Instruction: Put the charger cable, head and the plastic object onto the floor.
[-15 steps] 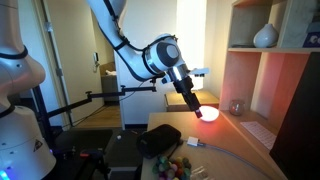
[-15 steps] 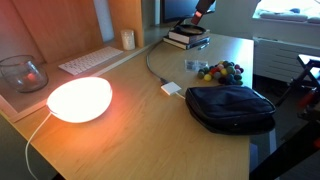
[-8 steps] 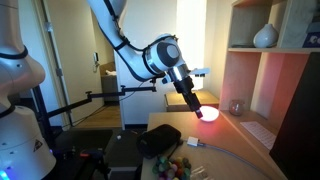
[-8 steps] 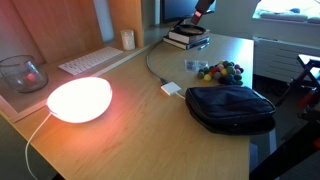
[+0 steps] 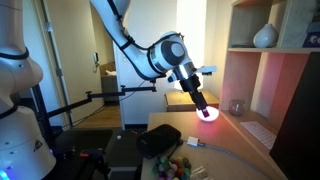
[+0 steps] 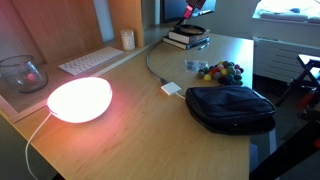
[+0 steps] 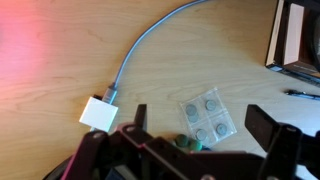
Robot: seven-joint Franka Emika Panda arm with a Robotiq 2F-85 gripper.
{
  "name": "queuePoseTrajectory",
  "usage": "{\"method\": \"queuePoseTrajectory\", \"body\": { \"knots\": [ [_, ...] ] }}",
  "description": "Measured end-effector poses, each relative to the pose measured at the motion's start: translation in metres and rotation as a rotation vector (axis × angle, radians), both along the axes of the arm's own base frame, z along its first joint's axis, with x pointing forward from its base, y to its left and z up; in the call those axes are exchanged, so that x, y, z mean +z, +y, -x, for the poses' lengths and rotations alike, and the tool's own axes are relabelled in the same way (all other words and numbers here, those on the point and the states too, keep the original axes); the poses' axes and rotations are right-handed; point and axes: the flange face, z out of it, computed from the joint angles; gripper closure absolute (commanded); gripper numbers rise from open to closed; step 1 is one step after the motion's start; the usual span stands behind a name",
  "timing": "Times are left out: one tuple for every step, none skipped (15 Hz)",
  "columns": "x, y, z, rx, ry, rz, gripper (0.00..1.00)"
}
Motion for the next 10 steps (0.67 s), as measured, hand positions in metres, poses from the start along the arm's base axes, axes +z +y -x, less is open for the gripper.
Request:
{"method": "queuePoseTrajectory", "body": {
  "knots": [
    [0.001,-0.003,-0.006,-0.017,-0.004,-0.012,0.0],
    [0.002,-0.005,-0.012,-0.035,-0.006,-0.027,0.0],
    [0.002,-0.006,-0.018,-0.051,-0.009,-0.041,0.0],
    [0.002,-0.006,-0.025,-0.067,-0.011,-0.057,0.0],
    [0.003,-0.006,-0.031,-0.08,-0.012,-0.073,0.0],
    [0.003,-0.006,-0.037,-0.089,-0.012,-0.088,0.0],
    [0.002,-0.006,-0.041,-0.102,-0.01,-0.103,0.0],
    [0.001,-0.006,-0.046,-0.116,-0.009,-0.117,0.0],
    [-0.001,-0.007,-0.049,-0.129,-0.005,-0.129,0.0],
    [-0.003,-0.008,-0.051,-0.142,-0.001,-0.138,0.0]
  ]
}}
